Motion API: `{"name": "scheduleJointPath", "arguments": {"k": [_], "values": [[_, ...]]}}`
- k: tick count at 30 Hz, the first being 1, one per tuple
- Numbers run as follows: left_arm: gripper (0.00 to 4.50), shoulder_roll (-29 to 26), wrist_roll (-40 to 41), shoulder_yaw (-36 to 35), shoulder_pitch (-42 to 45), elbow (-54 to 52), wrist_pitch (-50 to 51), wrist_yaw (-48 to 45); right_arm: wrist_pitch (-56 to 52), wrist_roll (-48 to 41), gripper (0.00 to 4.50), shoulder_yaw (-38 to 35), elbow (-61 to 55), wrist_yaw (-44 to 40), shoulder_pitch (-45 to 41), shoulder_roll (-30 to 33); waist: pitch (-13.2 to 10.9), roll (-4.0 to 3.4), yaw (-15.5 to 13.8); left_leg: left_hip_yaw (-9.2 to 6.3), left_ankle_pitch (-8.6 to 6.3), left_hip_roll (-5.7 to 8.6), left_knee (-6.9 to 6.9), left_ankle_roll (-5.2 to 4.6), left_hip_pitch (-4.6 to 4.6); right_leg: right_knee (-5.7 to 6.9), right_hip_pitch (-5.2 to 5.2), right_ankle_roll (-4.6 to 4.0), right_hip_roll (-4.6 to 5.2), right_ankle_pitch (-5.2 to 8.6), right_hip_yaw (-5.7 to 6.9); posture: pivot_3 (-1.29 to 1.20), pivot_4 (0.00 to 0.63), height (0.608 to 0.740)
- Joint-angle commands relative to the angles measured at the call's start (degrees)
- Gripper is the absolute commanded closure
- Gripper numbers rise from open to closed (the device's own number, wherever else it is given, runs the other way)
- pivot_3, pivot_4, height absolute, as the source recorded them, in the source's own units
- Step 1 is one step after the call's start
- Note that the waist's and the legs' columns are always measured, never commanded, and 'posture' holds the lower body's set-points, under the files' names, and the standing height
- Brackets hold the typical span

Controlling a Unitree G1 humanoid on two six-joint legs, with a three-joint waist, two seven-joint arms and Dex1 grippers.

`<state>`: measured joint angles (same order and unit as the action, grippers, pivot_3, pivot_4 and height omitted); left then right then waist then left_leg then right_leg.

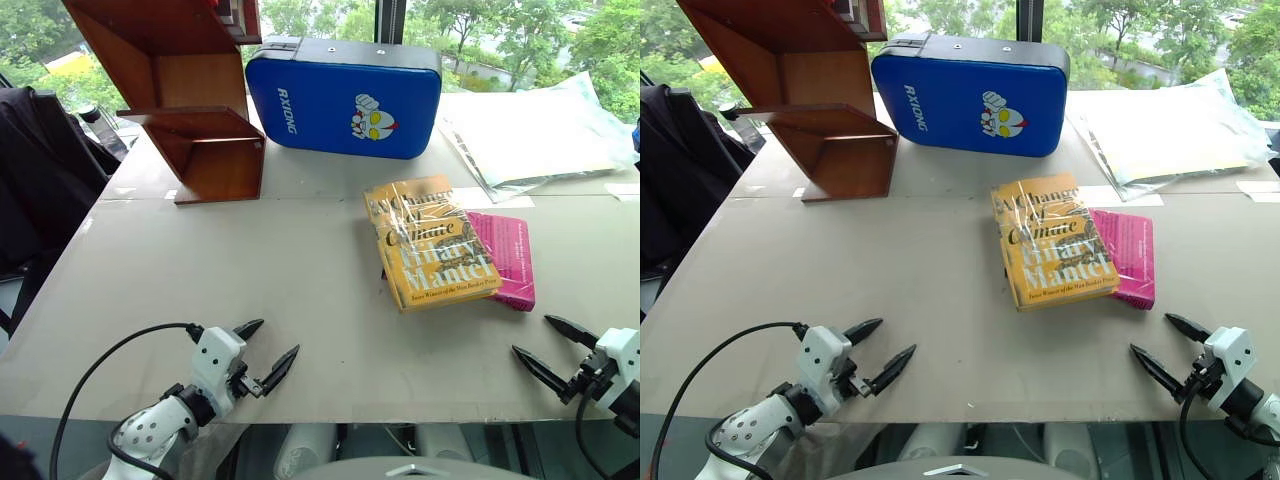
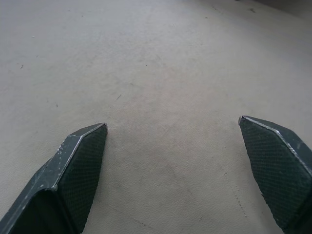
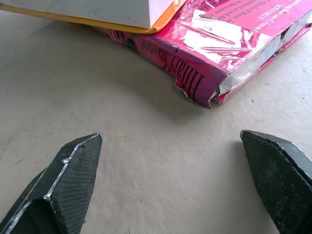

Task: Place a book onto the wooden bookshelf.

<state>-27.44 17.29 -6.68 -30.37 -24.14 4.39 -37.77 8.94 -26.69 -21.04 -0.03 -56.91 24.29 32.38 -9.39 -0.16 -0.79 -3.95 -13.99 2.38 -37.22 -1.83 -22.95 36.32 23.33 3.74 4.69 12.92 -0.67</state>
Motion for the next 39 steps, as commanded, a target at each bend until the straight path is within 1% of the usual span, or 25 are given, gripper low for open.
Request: {"name": "scheduleJointPath", "arguments": {"k": [1, 5, 8, 14, 24, 28, 30, 32, 35, 36, 39], "values": [[0.05, 0.22, 0.2, 0.06, 0.73, -0.14, 0.06, 0.11, 0.95, -0.14, 0.0, -1.31, -0.91, -0.45, 0.58, 0.65, 0.0, 0.0, -0.03, 0.01, 0.0, 0.0, 0.0, 0.0, 0.0, -0.01, 0.0, 0.0, 0.0, 0.0, -0.01, 0.0, 0.15, 0.74], [0.05, 0.5, 0.9, 0.73, 2.29, 0.19, 0.62, -0.14, 0.93, -0.2, 0.0, -1.48, -1.76, -0.16, 1.44, 0.4, -0.03, 0.04, -0.19, 0.01, 0.0, -0.02, 0.02, 0.0, -0.01, -0.01, 0.0, 0.0, 0.0, 0.0, 0.05, 0.0, 0.15, 0.74], [0.05, 0.37, 0.81, 0.86, 2.58, 0.21, 0.76, -0.47, 0.82, -0.26, 0.0, -1.43, -2.27, 0.21, 1.7, 0.29, -0.12, 0.2, -0.02, 0.02, 0.0, -0.04, 0.02, 0.0, 0.0, -0.01, 0.0, 0.0, -0.03, 0.0, 0.03, 0.0, 0.15, 0.74], [0.05, 0.12, 0.66, 0.97, 2.26, 0.36, 0.41, -1.4, 0.74, -0.49, 0.0, -1.62, -3.03, 0.65, 2.1, 0.19, -0.15, 0.25, -0.02, 0.18, 0.0, -0.07, 0.04, -0.01, -0.01, -0.12, 0.0, 0.01, -0.06, -0.01, -0.07, 0.0, 0.15, 0.74], [0.05, -0.63, 2.65, 0.55, 4.68, -2.69, 3.68, -1.5, 1.19, -0.77, 0.0, -1.64, -3.09, 1.04, 1.91, -0.07, -0.16, 0.26, -0.1, 0.2, 0.01, -0.08, 0.05, -0.01, 0.0, -0.13, -0.01, 0.01, -0.09, -0.01, -0.06, 0.0, 0.15, 0.74], [0.05, -0.4, 6.6, 0.53, 10.41, -4.26, 8.64, -0.74, 0.31, -3.48, 0.0, -3.31, -5.32, -0.62, 1.94, 1.35, -0.17, 0.28, -0.19, 0.18, 0.01, -0.08, 0.03, -0.02, 0.0, -0.12, -0.01, 0.01, -0.11, -0.02, -0.02, 0.0, 0.15, 0.74], [0.05, 0.15, 10.12, 0.73, 14.63, -5.16, 15.05, 1.38, -1.5, -6.55, 0.0, -4.07, -9.48, -3.47, 3.2, 3.29, -0.17, 0.25, -0.07, 0.21, 0.07, -0.08, 0.01, -0.12, 0.01, -0.09, -0.03, 0.02, -0.13, -0.03, -0.01, 0.0, 0.15, 0.74], [0.05, 1.43, 14.55, 0.9, 19.91, -5.48, 22.4, 4.38, -4.96, -10.89, 0.0, -5.59, -15.26, -3.62, 4.66, 4.51, -0.17, 0.26, -0.02, 0.27, 0.17, -0.08, 0.01, -0.29, 0.06, -0.07, -0.05, 0.03, -0.18, -0.04, 0.06, 0.0, 0.15, 0.74], [0.05, 3.03, 20.12, 1.11, 26.86, -4.46, 30.22, 6.8, -8.95, -14.94, 0.0, -7.54, -22.24, -2.28, 6.52, 5.42, -0.2, 0.33, -0.09, 0.25, 0.17, -0.1, 0.01, -0.29, 0.06, -0.04, -0.05, 0.05, -0.31, -0.05, 0.12, 0.0, 0.15, 0.74], [0.05, 3.79, 21.73, 1.56, 30.0, -3.59, 33.0, 7.62, -10.47, -16.65, 0.0, -8.33, -24.91, -1.54, 7.2, 5.66, -0.21, 0.39, -0.08, 0.24, 0.18, -0.1, -0.02, -0.29, 0.06, -0.01, -0.05, 0.06, -0.51, -0.07, 0.12, 0.0, 0.15, 0.74], [0.05, 6.27, 27.32, 2.44, 37.99, -0.49, 40.94, 9.5, -14.49, -21.66, 0.0, -10.34, -31.01, 0.62, 8.4, 5.91, -0.26, 0.46, -0.28, 0.24, 0.18, -0.11, -0.07, -0.29, 0.06, 0.04, -0.07, 0.25, -0.54, -0.18, 0.13, 0.0, 0.15, 0.74]]}}
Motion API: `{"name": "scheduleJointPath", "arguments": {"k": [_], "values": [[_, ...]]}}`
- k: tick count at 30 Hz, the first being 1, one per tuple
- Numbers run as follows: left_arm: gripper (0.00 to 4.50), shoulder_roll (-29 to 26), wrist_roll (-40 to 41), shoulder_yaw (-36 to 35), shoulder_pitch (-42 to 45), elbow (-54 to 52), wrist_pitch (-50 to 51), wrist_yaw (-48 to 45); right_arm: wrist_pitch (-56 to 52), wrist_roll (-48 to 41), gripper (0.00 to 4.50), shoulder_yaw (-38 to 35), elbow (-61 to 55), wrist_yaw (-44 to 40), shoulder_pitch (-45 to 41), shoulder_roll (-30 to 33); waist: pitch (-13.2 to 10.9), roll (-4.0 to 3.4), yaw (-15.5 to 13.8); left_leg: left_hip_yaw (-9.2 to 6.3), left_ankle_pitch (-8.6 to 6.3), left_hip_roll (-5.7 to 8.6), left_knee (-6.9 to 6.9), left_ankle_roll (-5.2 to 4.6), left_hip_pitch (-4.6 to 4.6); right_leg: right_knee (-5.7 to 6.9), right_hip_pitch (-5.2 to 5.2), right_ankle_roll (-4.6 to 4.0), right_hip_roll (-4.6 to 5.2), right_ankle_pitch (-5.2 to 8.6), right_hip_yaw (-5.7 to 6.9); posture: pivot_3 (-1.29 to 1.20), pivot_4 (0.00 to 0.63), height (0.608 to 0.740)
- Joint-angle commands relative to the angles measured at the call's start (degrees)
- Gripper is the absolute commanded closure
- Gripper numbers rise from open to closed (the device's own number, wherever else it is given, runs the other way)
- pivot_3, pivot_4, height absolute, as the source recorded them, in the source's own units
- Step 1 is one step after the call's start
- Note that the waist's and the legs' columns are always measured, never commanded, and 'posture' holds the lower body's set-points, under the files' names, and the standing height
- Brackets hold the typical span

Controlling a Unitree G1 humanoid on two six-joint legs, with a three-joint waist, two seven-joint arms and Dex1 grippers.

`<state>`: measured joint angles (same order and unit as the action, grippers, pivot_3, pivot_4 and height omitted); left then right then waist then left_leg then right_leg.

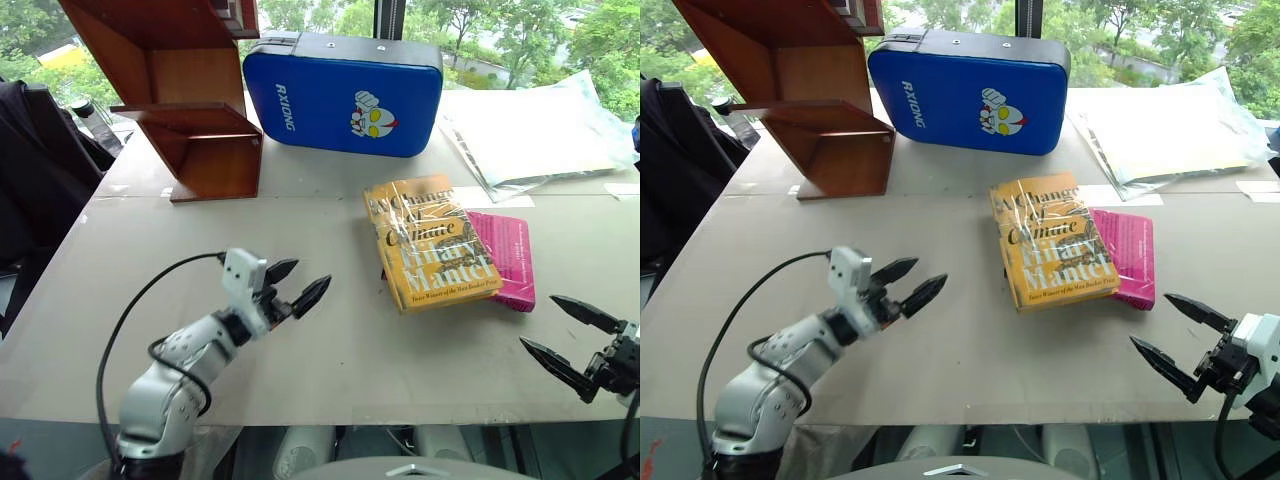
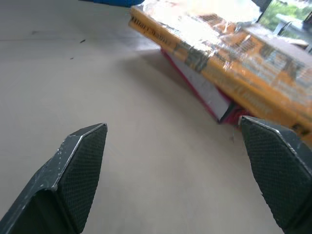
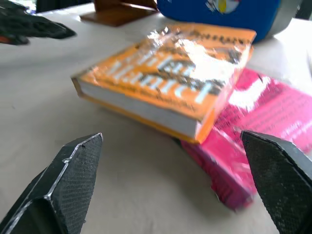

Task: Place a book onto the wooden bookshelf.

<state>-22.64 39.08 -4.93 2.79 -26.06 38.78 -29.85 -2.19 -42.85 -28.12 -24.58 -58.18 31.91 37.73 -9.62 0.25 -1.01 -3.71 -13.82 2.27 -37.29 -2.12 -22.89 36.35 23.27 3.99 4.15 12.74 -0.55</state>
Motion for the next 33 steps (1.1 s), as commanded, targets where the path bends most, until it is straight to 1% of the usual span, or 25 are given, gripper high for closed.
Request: {"name": "scheduleJointPath", "arguments": {"k": [1, 4, 6, 8, 10, 12, 19, 25, 29, 30, 31, 33], "values": [[0.05, 2.49, 7.25, 0.87, 7.01, 2.79, 8.83, 2.06, -4.38, -6.83, 0.0, -3.71, -7.86, 2.24, 1.11, 0.52, -0.03, 0.1, 0.0, 0.0, 0.0, 0.0, -0.05, 0.0, 0.0, 0.03, 0.0, 0.01, -0.01, -0.01, 0.01, 0.0, 0.15, 0.74], [0.05, 6.27, 10.2, 2.12, 13.14, 8.38, 14.64, 3.9, -5.78, -8.27, 0.0, -4.36, -10.37, 2.31, 2.14, -0.19, -0.06, 0.17, 0.05, 0.04, 0.0, 0.01, -0.08, 0.0, 0.0, 0.04, -0.02, 0.02, -0.04, -0.01, -0.03, 0.0, 0.15, 0.74], [0.05, 9.26, 10.62, 2.32, 15.97, 12.49, 17.11, 5.79, -5.72, -7.78, 0.0, -4.44, -10.55, 2.15, 2.56, -0.89, -0.08, 0.22, 0.11, 0.05, 0.01, 0.02, -0.09, 0.0, 0.0, 0.04, -0.02, 0.02, -0.05, -0.02, -0.03, 0.0, 0.15, 0.74], [0.05, 12.41, 12.37, 0.68, 17.59, 15.33, 19.97, 8.81, -5.41, -7.13, 0.0, -4.62, -10.45, 1.92, 2.74, -1.49, -0.1, 0.24, 0.21, 0.1, 0.01, 0.02, -0.1, 0.0, 0.0, 0.04, -0.01, 0.0, -0.06, -0.03, -0.08, 0.0, 0.15, 0.74], [0.05, 17.47, 16.64, -2.55, 19.96, 20.35, 23.16, 12.87, -4.97, -6.74, 0.0, -4.61, -10.24, 2.34, 2.34, -2.45, -0.11, 0.26, 0.18, 0.13, 0.0, 0.02, -0.09, 0.0, 0.01, 0.04, -0.01, -0.14, -0.06, -0.12, -0.13, 0.0, 0.15, 0.74], [0.05, 20.66, 19.26, -5.09, 22.06, 25.06, 25.84, 15.49, -4.68, -5.93, 0.0, -4.14, -10.06, 2.43, 1.8, -3.03, -0.16, 0.35, 0.07, 0.1, 0.01, 0.02, -0.1, 0.0, 0.0, 0.04, -0.01, -0.09, -0.05, -0.09, -0.1, 0.0, 0.15, 0.74], [0.05, 25.6, 25.82, -14.89, 28.45, 39.16, 30.82, 22.9, -4.23, -4.87, 0.0, -4.99, -8.18, 0.91, 0.75, -3.5, -0.18, 0.39, 0.08, 0.12, 0.01, 0.03, -0.14, 0.0, 0.02, 0.09, -0.01, -0.07, -0.08, -0.08, -0.1, 0.0, 0.15, 0.74], [0.05, 26.64, 28.47, -18.9, 32.27, 44.99, 32.33, 25.03, -3.7, -3.69, 0.0, -4.58, -8.83, 0.68, 1.43, -4.61, -0.18, 0.39, 0.07, 0.14, 0.01, 0.04, -0.14, 0.01, 0.02, 0.09, -0.01, -0.17, -0.06, -0.15, -0.13, 0.0, 0.15, 0.74], [1.14, 26.98, 29.4, -20.06, 33.19, 46.52, 33.35, 25.44, -3.45, -2.97, 0.0, -4.4, -9.09, 0.66, 1.62, -5.27, -0.18, 0.38, 0.03, 0.13, 0.01, 0.05, -0.14, 0.02, 0.02, 0.1, -0.01, -0.18, -0.06, -0.15, -0.13, 0.0, 0.15, 0.74], [1.71, 27.05, 29.78, -20.38, 33.33, 46.61, 33.48, 25.57, -3.42, -2.85, 0.0, -4.4, -9.15, 0.66, 1.62, -5.35, -0.18, 0.39, 0.03, 0.14, 0.01, 0.05, -0.14, 0.02, 0.02, 0.11, -0.01, -0.18, -0.06, -0.15, -0.14, 0.0, 0.15, 0.74], [2.07, 27.19, 30.31, -20.81, 33.47, 46.6, 33.59, 25.87, -3.45, -2.8, 0.0, -4.42, -9.12, 0.66, 1.54, -5.35, -0.18, 0.38, 0.02, 0.14, 0.02, 0.05, -0.14, 0.02, 0.03, 0.11, -0.01, -0.18, -0.06, -0.16, -0.14, 0.0, 0.15, 0.74], [3.03, 27.3, 31.31, -21.55, 33.58, 46.53, 33.78, 26.4, -3.46, -2.65, 0.0, -4.38, -9.06, 0.66, 1.37, -5.33, -0.18, 0.38, 0.03, 0.14, 0.02, 0.05, -0.14, 0.03, 0.03, 0.11, -0.01, -0.19, -0.05, -0.16, -0.14, 0.0, 0.15, 0.74]]}}
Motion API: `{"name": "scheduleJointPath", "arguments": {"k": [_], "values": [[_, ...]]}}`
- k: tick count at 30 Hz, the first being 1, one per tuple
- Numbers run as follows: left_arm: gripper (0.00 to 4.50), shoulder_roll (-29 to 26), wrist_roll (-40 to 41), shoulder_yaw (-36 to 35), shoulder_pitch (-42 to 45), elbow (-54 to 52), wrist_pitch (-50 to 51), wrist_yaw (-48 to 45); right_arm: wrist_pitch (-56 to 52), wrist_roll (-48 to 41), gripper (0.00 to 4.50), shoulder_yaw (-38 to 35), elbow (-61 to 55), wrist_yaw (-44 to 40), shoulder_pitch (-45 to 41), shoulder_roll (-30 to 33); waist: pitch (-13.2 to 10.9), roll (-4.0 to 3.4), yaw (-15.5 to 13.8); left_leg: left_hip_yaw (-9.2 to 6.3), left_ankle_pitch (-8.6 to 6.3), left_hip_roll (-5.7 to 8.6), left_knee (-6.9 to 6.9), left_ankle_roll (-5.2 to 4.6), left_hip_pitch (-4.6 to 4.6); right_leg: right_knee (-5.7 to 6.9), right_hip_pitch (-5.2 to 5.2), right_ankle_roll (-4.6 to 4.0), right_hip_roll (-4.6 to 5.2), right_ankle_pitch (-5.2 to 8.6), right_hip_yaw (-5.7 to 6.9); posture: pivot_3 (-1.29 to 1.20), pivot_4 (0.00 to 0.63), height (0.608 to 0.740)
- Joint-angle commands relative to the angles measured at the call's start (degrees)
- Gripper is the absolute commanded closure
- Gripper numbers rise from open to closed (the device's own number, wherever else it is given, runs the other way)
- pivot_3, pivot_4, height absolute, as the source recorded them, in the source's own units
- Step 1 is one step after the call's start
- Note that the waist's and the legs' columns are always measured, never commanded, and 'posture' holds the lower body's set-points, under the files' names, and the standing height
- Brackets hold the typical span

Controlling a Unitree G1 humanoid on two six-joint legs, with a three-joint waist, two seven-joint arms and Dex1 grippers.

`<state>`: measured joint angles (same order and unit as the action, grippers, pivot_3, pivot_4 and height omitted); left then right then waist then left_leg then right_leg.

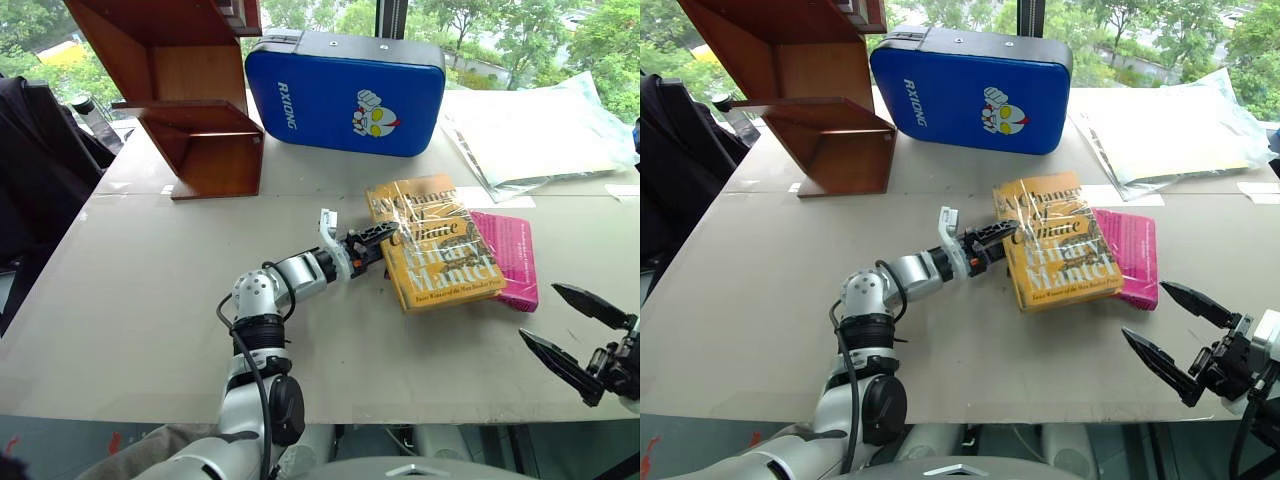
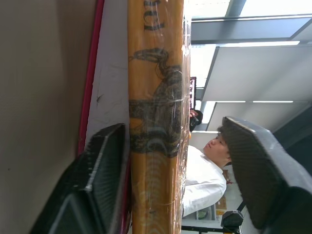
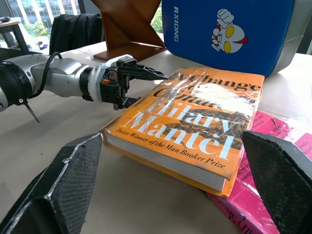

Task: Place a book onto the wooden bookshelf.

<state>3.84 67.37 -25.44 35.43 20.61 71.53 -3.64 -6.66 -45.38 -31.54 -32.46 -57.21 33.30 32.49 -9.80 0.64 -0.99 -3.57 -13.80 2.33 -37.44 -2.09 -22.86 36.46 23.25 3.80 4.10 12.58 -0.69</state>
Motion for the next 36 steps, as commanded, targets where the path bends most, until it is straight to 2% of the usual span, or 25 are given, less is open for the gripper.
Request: {"name": "scheduleJointPath", "arguments": {"k": [1, 3, 4, 12, 20, 22, 24, 27, 35, 36], "values": [[3.57, 0.79, 3.71, -1.44, 0.92, -0.33, 1.32, 0.49, 0.96, -0.03, 0.0, -0.87, -1.07, -0.31, -0.23, 0.0, 0.0, 0.0, 0.01, 0.0, 0.0, 0.0, 0.0, 0.0, 0.0, 0.0, 0.0, 0.0, 0.0, 0.0, 0.0, 0.0, 0.15, 0.74], [4.34, 0.81, 5.15, -2.23, 0.78, -0.83, 2.02, 1.22, 0.81, 0.13, 0.0, -0.61, -0.9, -0.24, -0.72, 0.22, 0.0, 0.01, 0.03, 0.0, 0.0, 0.0, 0.0, 0.0, 0.0, 0.0, 0.0, -0.01, 0.0, -0.01, 0.0, 0.0, 0.15, 0.74], [4.46, 0.76, 6.01, -2.5, 0.55, -1.33, 2.44, 1.62, 0.67, 0.19, 0.0, -0.45, -0.87, -0.17, -1.04, 0.35, 0.0, 0.01, 0.03, 0.0, 0.0, 0.0, 0.0, 0.01, 0.0, 0.0, 0.01, -0.02, 0.0, -0.01, -0.01, 0.0, 0.15, 0.74], [4.49, 0.08, 10.85, -2.5, -2.87, -5.24, 4.32, 5.18, -0.32, 0.8, 0.0, 0.69, -0.59, 0.15, -3.38, 0.84, -0.01, 0.01, 0.14, 0.02, 0.0, 0.0, 0.0, 0.02, 0.0, 0.0, 0.01, -0.04, 0.01, -0.02, -0.05, 0.0, 0.15, 0.74], [4.49, -1.95, 9.3, 1.53, -4.99, -6.6, 5.18, 4.21, -0.49, 1.93, 0.0, 1.72, -0.52, 0.75, -4.98, 0.75, 0.0, 0.0, 0.13, 0.05, 0.0, 0.0, 0.0, 0.02, 0.02, 0.02, 0.02, -0.05, 0.0, -0.02, -0.08, 0.0, 0.15, 0.74], [3.51, -2.75, 8.91, 2.41, -5.66, -6.81, 5.33, 3.71, -0.67, 2.02, 0.0, 1.84, -0.83, 1.09, -5.11, 0.67, 0.0, 0.0, 0.14, 0.05, 0.0, 0.0, 0.01, 0.02, 0.02, 0.03, 0.02, -0.05, -0.01, -0.02, -0.08, 0.0, 0.15, 0.74], [2.87, -3.03, 9.01, 2.53, -6.2, -6.46, 5.11, 3.97, -0.78, 2.06, 0.0, 1.86, -1.09, 1.38, -5.07, 0.62, 0.0, 0.0, 0.13, 0.06, 0.0, 0.0, 0.01, 0.02, 0.02, 0.03, 0.02, -0.05, 0.0, -0.02, -0.09, 0.0, 0.15, 0.74], [1.61, -3.15, 10.04, 2.45, -7.13, -5.51, 5.7, 4.64, -0.94, 1.99, 0.0, 1.95, -1.56, 1.86, -4.86, 0.62, 0.02, -0.01, 0.14, 0.07, 0.0, 0.0, 0.01, 0.02, 0.03, 0.03, 0.02, -0.06, 0.01, -0.02, -0.12, 0.0, 0.15, 0.74], [1.61, -3.03, 12.62, 0.88, -7.97, -3.36, 4.9, 5.66, -1.51, 1.91, 0.0, 2.16, -2.68, 2.99, -4.58, 0.57, 0.13, -0.05, 0.17, 0.11, 0.0, 0.0, 0.01, 0.02, 0.07, 0.05, 0.02, -0.06, 0.01, -0.02, -0.15, 0.0, 0.15, 0.74], [1.86, -3.1, 12.81, 0.63, -7.85, -3.13, 4.54, 5.72, -1.52, 1.94, 0.0, 2.2, -2.71, 3.07, -4.59, 0.55, 0.14, -0.06, 0.17, 0.11, 0.0, 0.0, 0.01, 0.02, 0.08, 0.04, 0.02, -0.06, 0.01, -0.02, -0.16, 0.0, 0.15, 0.74]]}}
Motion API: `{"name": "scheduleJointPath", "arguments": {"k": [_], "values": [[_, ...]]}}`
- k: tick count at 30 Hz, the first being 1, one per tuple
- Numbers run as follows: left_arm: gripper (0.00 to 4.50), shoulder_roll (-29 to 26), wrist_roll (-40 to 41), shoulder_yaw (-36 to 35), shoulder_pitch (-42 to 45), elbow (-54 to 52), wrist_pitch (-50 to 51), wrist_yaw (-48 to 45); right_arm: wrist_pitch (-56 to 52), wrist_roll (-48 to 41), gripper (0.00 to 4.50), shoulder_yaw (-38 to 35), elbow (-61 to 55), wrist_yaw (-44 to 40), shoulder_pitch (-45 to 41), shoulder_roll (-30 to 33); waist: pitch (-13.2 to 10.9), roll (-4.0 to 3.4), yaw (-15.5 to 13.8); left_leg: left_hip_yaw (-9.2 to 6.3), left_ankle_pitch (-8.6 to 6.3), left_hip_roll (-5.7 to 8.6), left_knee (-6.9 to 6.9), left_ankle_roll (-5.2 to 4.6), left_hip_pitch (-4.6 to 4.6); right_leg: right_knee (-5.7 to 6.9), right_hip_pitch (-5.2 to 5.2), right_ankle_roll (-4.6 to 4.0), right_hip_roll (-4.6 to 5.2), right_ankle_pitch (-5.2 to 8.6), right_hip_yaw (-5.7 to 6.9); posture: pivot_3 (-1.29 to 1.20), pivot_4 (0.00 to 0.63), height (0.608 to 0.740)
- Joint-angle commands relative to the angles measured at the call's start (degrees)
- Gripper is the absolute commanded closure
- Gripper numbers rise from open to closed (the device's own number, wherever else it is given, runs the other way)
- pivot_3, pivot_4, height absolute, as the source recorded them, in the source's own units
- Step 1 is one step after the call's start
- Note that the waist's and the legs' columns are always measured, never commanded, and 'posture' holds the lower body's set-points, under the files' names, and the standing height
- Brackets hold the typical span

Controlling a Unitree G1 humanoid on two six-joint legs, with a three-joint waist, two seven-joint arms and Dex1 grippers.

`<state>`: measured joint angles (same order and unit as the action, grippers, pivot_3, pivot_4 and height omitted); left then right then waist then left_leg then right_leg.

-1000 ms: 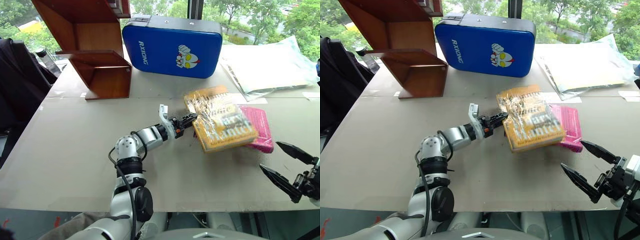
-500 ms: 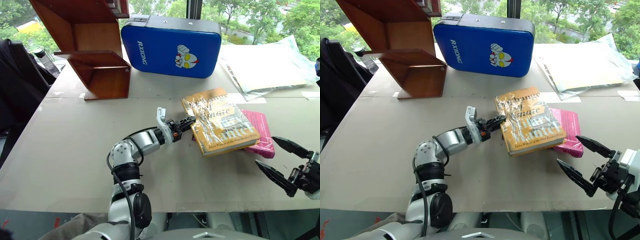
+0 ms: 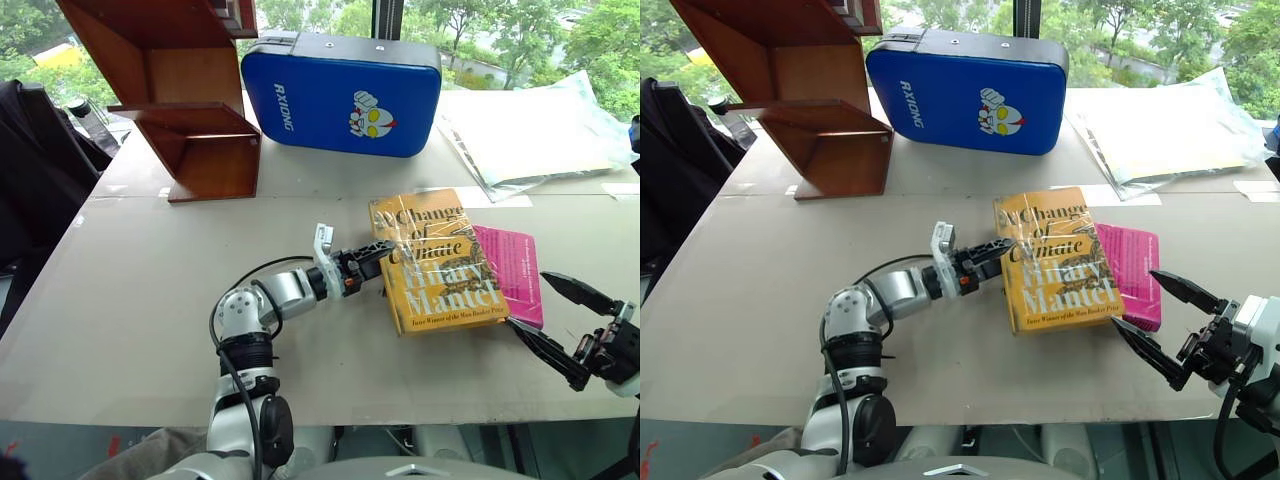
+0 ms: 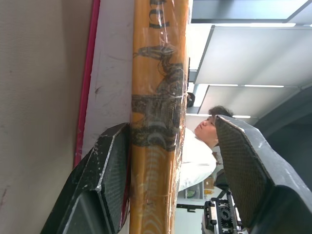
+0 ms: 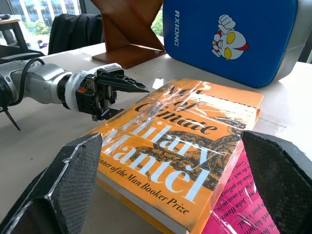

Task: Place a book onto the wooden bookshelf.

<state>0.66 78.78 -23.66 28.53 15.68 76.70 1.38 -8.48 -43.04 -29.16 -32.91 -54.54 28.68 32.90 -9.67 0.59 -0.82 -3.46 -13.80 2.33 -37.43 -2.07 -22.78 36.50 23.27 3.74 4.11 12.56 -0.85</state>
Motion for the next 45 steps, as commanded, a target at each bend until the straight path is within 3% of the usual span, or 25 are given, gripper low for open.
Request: {"name": "scheduleJointPath", "arguments": {"k": [1, 3, 7, 19, 28, 34, 38, 45], "values": [[2.14, -0.09, 1.44, -1.26, -0.84, 2.07, -0.79, 0.67, 0.28, -0.34, 0.0, -0.09, -2.28, 0.49, 0.0, 0.11, 0.02, -0.01, 0.01, 0.0, 0.0, 0.0, 0.0, 0.0, 0.01, 0.0, 0.0, 0.0, 0.0, 0.0, 0.0, 0.0, 0.15, 0.74], [2.71, -0.44, 1.19, -1.3, -0.74, 2.52, -0.85, 0.44, 0.34, -0.21, 0.0, 0.05, -2.21, 0.53, -0.08, 0.05, 0.05, -0.01, 0.03, 0.01, 0.0, 0.0, 0.0, 0.0, 0.02, 0.01, 0.0, 0.0, -0.01, 0.0, 0.0, 0.0, 0.15, 0.74], [4.45, -0.73, 0.73, -0.69, -0.89, 2.97, -0.66, -0.13, 0.62, 0.0, 0.0, 0.22, -1.79, 0.37, -0.34, 0.05, 0.12, -0.02, 0.06, 0.02, 0.0, 0.0, 0.0, 0.0, 0.06, 0.05, 0.0, -0.03, -0.01, 0.02, -0.02, 0.0, 0.15, 0.74], [4.49, 0.17, 2.94, -1.27, -1.63, -2.68, -4.4, -4.43, 0.96, 0.49, 0.0, 0.1, -1.25, 0.11, -0.43, 0.16, 0.12, -0.01, 0.1, 0.04, 0.0, -0.01, 0.0, 0.0, 0.07, 0.07, 0.0, -0.07, -0.01, 0.04, -0.04, 0.0, 0.15, 0.74], [4.49, -5.47, -2.03, 3.25, 3.89, -21.76, -15.2, -14.35, -0.88, -2.55, 0.0, -0.13, -1.76, 1.19, -3.37, 0.71, 0.01, 0.16, -0.17, 0.05, 0.01, 0.01, -0.02, 0.01, -0.05, 0.07, 0.06, -0.24, 0.02, 0.12, -0.05, 0.0, 0.15, 0.74], [4.49, -26.47, -28.09, 14.71, 15.44, -29.98, -31.93, -29.46, -7.26, -11.41, 0.0, 2.67, -1.78, 6.21, -14.7, 2.31, -0.17, 0.42, 0.13, 0.09, 0.09, -0.02, 0.04, 0.14, -0.04, 0.17, 0.17, -0.3, -0.1, 0.1, -0.11, 0.0, 0.15, 0.74], [4.49, -39.77, -49.52, 22.29, 24.41, -26.81, -47.32, -34.79, -12.86, -15.71, 0.0, 8.19, 2.32, 9.94, -28.33, 2.18, -0.31, 0.52, 0.15, 0.13, 0.09, -0.02, 0.07, 0.13, -0.04, 0.17, 0.19, -0.31, -0.09, 0.11, -0.13, 0.0, 0.15, 0.74], [4.49, -57.46, -78.72, 29.39, 34.08, -23.26, -69.39, -38.73, -20.56, -20.78, 0.0, 15.42, 13.75, 17.06, -53.59, -3.65, -0.71, 0.68, 0.43, 0.15, 0.11, -0.05, 0.18, 0.16, -0.23, 0.14, 0.43, -0.07, -0.11, -0.04, -0.1, 0.0, 0.15, 0.74]]}}
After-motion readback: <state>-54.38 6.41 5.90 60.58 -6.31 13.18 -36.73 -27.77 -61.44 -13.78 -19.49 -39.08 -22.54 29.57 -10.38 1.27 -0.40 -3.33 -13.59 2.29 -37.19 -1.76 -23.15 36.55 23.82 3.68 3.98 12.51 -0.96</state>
